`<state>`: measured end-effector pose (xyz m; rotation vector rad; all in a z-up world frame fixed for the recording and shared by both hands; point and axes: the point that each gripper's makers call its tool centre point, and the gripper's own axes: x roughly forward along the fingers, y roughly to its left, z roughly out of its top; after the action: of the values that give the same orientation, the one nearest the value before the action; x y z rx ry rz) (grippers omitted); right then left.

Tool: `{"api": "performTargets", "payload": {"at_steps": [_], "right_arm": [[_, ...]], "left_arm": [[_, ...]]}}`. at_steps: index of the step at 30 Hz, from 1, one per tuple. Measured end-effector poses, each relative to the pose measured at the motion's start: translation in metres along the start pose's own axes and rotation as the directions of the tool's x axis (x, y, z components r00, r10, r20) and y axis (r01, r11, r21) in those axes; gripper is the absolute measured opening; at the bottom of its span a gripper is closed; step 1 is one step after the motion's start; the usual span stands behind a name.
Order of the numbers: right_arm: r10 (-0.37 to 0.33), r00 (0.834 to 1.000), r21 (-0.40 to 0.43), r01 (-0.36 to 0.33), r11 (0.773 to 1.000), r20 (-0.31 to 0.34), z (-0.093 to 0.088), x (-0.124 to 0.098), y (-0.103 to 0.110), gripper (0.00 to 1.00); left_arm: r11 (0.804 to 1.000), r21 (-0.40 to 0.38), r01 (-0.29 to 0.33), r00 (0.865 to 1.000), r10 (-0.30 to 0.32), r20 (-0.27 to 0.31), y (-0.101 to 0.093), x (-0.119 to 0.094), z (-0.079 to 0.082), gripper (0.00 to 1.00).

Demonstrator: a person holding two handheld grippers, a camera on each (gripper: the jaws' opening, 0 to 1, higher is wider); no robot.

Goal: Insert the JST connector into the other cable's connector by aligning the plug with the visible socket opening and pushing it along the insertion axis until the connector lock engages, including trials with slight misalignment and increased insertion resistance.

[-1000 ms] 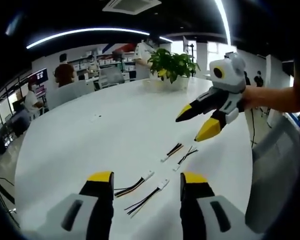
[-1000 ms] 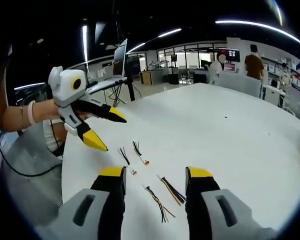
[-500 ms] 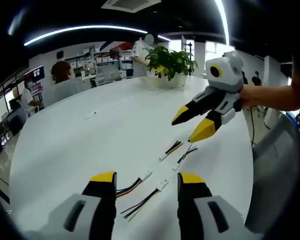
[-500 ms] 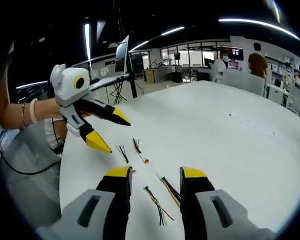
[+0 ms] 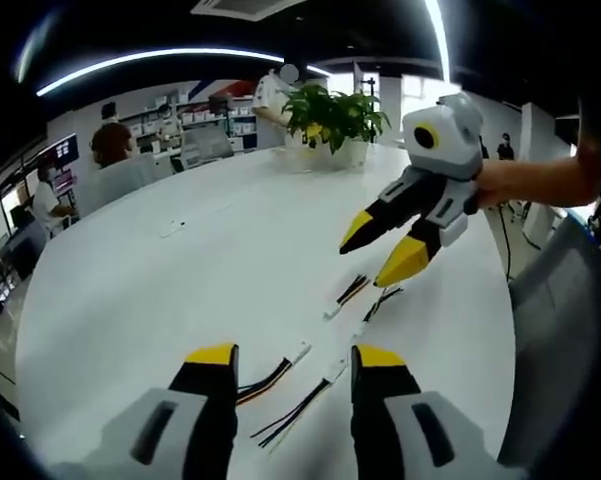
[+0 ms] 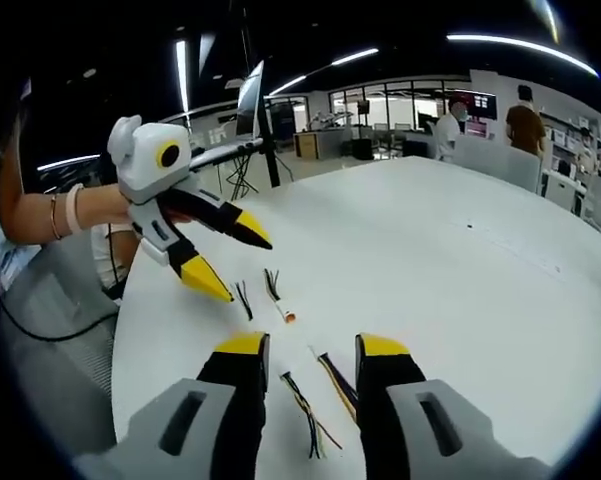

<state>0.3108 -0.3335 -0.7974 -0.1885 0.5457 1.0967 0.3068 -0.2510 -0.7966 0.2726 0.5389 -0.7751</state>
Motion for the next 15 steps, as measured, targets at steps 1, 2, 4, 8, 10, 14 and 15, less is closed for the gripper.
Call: {"api": "performTargets", "payload": {"at_steps": [1, 2, 4, 8, 10, 14, 15], "right_arm": [[0.003, 1.0, -0.004, -0.003, 1.0, -0.003, -0.001, 0.001, 0.0, 0.31], [0.006, 1.0, -0.008, -0.006, 1.0, -0.005, -0.001, 0.001, 0.0, 0.3], [0.011, 1.0, -0.019, -0.011, 1.0, -0.012, -0.003, 0.003, -0.001, 0.29], [0.026, 0.999, -0.04, -0.027, 0.999, -0.026, -0.006, 0.005, -0.001, 0.27], [0.031, 0.999, -0.049, -0.032, 0.998, -0.036, -0.008, 0.007, -0.003, 0.27], [0.037, 0.998, -0.063, -0.04, 0.997, -0.048, -0.011, 0.009, -0.003, 0.27], [0.038, 0.998, -0.071, -0.042, 0.997, -0.053, -0.012, 0.01, -0.004, 0.26]], "left_arm": [[1.0, 0.002, 0.002, 1.0, -0.002, 0.0, 0.0, 0.001, 0.0, 0.38], [1.0, 0.006, 0.006, 1.0, -0.006, -0.004, 0.0, 0.002, -0.001, 0.38], [1.0, 0.02, 0.013, 1.0, -0.012, -0.012, 0.0, 0.004, -0.003, 0.37], [0.999, 0.046, 0.026, 0.999, -0.024, -0.037, -0.001, 0.008, -0.007, 0.36], [0.998, 0.054, 0.028, 0.999, -0.026, -0.043, -0.001, 0.009, -0.008, 0.36], [0.998, 0.059, 0.037, 0.998, -0.034, -0.045, -0.002, 0.011, -0.008, 0.35], [0.997, 0.062, 0.039, 0.998, -0.036, -0.047, -0.002, 0.011, -0.009, 0.34]]}}
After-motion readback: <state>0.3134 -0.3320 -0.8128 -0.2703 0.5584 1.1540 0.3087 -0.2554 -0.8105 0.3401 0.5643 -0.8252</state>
